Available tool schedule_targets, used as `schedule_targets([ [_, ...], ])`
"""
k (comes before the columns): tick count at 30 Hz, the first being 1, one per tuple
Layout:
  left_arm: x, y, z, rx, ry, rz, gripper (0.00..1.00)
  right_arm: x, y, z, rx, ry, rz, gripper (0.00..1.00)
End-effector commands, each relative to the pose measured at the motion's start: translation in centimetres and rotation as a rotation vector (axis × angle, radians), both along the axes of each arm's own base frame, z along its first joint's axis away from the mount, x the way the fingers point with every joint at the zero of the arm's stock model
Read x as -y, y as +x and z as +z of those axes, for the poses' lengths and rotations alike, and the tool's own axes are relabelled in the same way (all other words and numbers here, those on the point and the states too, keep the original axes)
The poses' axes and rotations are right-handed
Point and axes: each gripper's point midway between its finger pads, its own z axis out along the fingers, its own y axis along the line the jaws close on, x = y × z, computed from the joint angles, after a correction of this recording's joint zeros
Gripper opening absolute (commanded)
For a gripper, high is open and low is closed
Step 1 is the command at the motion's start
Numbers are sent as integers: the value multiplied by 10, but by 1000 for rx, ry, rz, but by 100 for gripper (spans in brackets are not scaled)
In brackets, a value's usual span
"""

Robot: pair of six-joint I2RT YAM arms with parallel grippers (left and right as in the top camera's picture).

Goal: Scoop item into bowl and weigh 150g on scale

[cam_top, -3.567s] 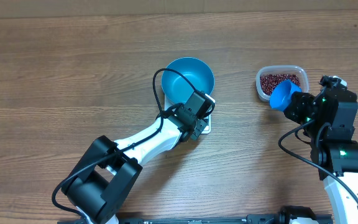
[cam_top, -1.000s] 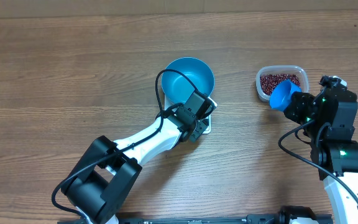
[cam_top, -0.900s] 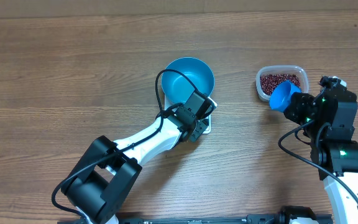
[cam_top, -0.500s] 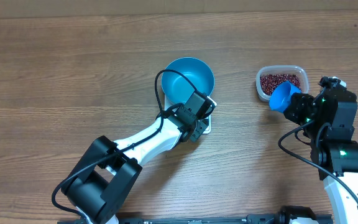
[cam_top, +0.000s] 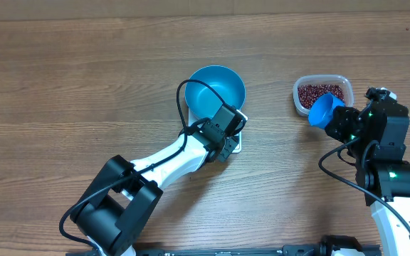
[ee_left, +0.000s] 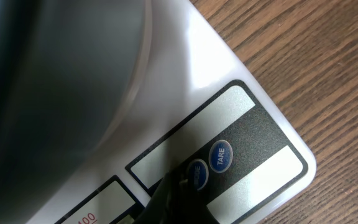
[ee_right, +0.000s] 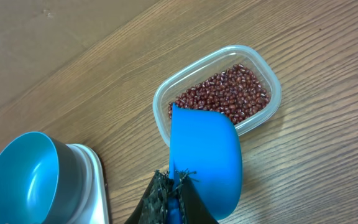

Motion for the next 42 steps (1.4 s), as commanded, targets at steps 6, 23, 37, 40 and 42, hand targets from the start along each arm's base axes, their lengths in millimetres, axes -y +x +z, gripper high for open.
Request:
schedule_targets([
  [6, -10, -1, -3, 4, 46, 27, 4, 7, 3, 12, 31, -21, -24, 4],
  [23, -19, -21, 66, 33, -27, 13, 13, 7, 9, 21, 73, -23, -24, 4],
  [37, -34, -39, 85, 13, -8, 13, 100, 7, 9, 21, 73, -22, -24, 4],
  [40, -35, -39, 89, 16, -12, 14, 100, 7, 9, 21, 73, -22, -24, 4],
  [42, -36, -39, 95, 28, -16, 16, 100, 7, 9, 21, 75, -22, -24, 4],
])
